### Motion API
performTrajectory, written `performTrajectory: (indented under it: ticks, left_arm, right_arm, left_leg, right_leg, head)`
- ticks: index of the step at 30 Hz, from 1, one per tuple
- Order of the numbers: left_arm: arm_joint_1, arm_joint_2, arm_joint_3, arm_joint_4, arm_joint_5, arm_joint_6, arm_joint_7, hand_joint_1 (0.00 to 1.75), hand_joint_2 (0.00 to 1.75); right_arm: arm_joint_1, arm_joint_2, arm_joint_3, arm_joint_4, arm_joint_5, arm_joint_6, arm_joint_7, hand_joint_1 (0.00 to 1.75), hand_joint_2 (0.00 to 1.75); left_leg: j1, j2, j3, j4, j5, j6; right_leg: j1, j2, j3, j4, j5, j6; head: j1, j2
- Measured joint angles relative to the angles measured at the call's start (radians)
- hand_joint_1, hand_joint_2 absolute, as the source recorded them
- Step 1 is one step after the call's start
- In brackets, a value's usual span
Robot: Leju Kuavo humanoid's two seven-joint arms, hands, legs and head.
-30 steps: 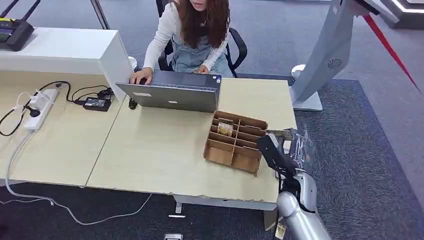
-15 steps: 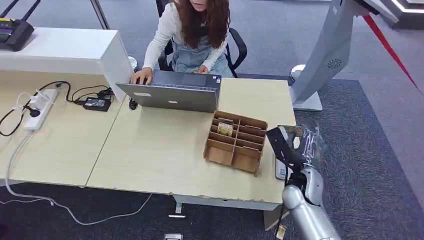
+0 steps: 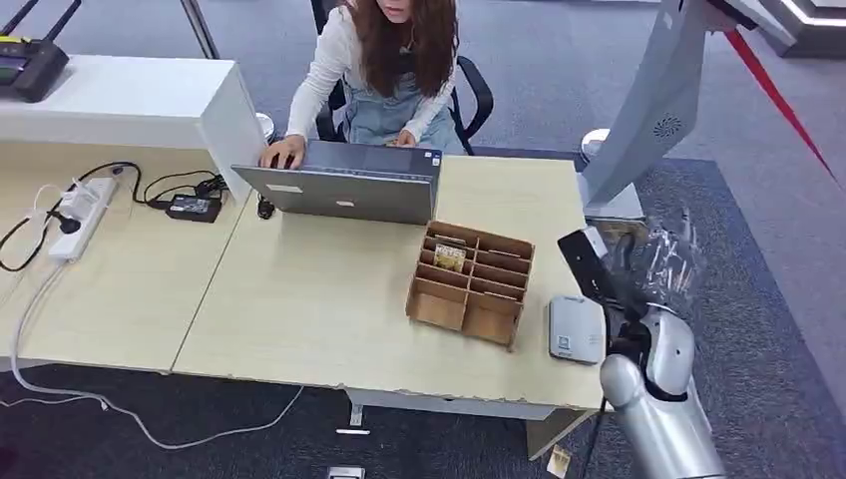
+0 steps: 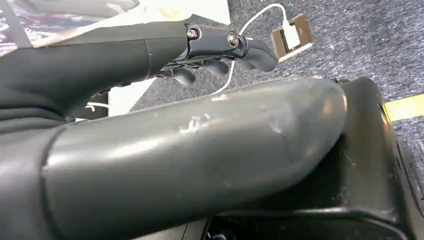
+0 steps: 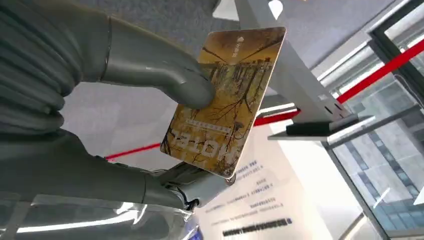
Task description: Pass the card to the sensor for recognition and then transmit it.
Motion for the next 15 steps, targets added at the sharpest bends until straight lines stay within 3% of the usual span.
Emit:
performTrajectory:
  ticks: [15]
  left_arm:
    - [0.0,0.0,0.0,0.0,0.001,0.003,0.019,0.0,0.0]
  right_arm:
    - [0.061,-0.018,-0.004,-0.035,0.023,0.051,-0.01,1.75,1.75]
  left_leg:
    - [0.0,0.0,-0.001,0.0,0.0,0.0]
  right_leg:
    - [0.0,0.0,0.0,0.0,0.0,0.0]
  head:
    - [0.0,0.0]
